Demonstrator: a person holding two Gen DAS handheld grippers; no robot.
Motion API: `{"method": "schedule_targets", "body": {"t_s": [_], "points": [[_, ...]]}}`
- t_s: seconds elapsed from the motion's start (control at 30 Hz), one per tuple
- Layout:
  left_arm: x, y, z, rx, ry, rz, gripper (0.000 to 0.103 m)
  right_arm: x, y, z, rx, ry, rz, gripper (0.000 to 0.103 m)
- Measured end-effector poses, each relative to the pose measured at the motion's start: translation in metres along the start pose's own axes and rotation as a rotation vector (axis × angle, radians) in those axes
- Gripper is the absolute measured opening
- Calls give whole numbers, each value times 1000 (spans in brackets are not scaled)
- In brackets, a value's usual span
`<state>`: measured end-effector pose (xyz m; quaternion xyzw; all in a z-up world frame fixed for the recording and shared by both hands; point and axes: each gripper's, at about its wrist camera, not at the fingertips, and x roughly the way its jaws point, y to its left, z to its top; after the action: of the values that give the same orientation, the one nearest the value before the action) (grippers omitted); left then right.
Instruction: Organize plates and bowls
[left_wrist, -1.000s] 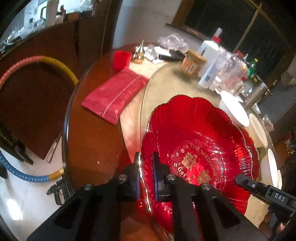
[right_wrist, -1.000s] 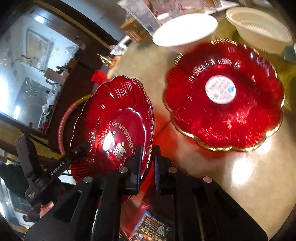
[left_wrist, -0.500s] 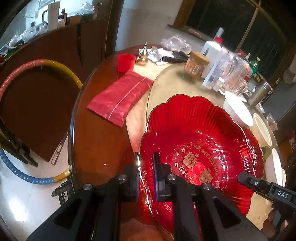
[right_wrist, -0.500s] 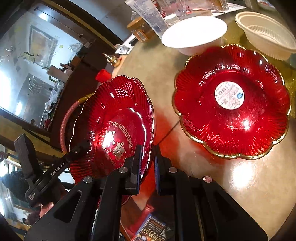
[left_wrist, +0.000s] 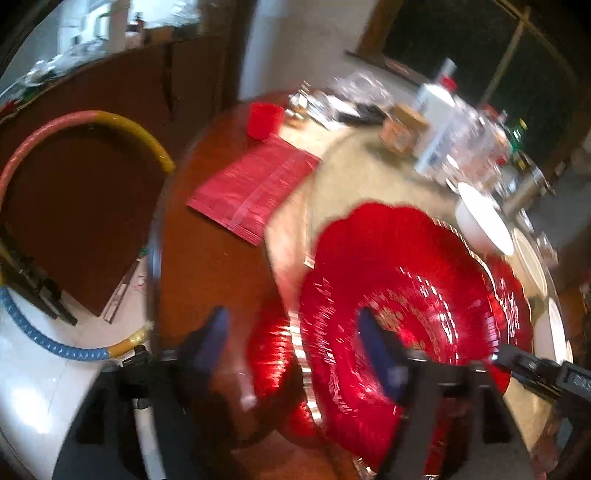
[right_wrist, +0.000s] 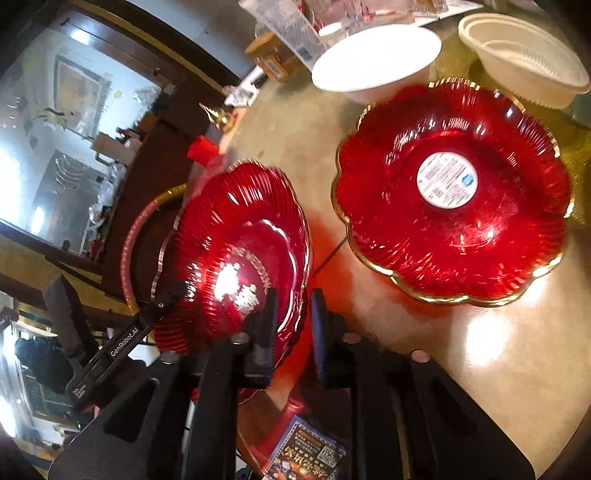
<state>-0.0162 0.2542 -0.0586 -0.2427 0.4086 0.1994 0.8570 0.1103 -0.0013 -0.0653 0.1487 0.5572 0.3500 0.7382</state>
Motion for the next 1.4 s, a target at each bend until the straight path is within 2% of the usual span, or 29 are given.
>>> {"method": "schedule_targets", "body": {"t_s": [0.03,0.13,0.2,0.27,0.3,0.37,0.43,0.47,0.53,0.6,0.7,0.9,1.0,1.13,1.27,1.4], "points": [[-8,6,2,-23,-27,14,81,-5,-1,-1,1,-10,8,40],[-35,22,7,-107,-122,15,81,-30,-6,-7,14,-66,57,63],[-58,29,12,-173,-202,-36,85,-47,-16,-12,43,-111,70,68],[-76,27,16,-184,-272,-102,99,-63,-31,-16,96,-163,81,75],[-86,19,18,-175,-319,-143,103,-71,-40,-18,134,-189,83,80],[-98,-8,23,-106,-348,-233,103,-83,-59,-20,207,-231,79,80],[-96,-38,28,-19,-299,-295,103,-90,-76,-21,265,-254,86,80],[-91,-63,31,42,-245,-311,103,-92,-85,-20,301,-261,94,80],[-78,-101,37,128,-157,-316,103,-95,-100,-19,360,-269,109,80],[-62,-134,44,189,-107,-331,103,-94,-113,-15,405,-259,124,80],[-33,-172,51,243,-9,-323,103,-90,-123,-9,427,-241,142,80],[26,-208,51,293,210,-320,102,-87,-132,5,423,-232,124,80],[44,-211,54,279,234,-282,102,-85,-140,8,436,-229,137,80],[58,-216,54,273,272,-291,101,-79,-149,9,442,-228,149,80],[69,-229,48,329,297,-265,101,-70,-150,8,433,-197,171,80],[79,-239,40,389,330,-242,96,-67,-148,9,412,-195,183,80]]}}
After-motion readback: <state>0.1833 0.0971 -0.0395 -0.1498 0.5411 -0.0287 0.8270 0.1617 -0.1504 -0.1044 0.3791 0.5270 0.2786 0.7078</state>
